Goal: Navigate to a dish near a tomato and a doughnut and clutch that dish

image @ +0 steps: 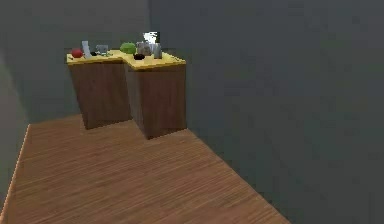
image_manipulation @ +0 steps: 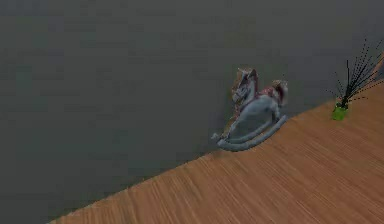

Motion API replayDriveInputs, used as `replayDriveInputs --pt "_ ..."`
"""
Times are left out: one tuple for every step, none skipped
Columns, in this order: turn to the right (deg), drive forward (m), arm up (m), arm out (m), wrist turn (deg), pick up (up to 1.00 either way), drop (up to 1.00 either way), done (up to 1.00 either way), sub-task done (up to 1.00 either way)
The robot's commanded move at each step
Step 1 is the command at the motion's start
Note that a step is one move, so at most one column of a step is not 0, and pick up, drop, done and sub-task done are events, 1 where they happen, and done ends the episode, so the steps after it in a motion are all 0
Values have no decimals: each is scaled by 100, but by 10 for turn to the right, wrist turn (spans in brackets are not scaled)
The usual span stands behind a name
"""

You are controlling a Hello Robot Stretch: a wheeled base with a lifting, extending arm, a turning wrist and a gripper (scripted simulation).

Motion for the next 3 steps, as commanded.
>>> replayDriveInputs --pt "-300 0 0 0 0 0 0 0 0" --pt "0 100 0 0 0 0 0 0 0" --pt "-30 0 0 0 0 0 0 0 0"
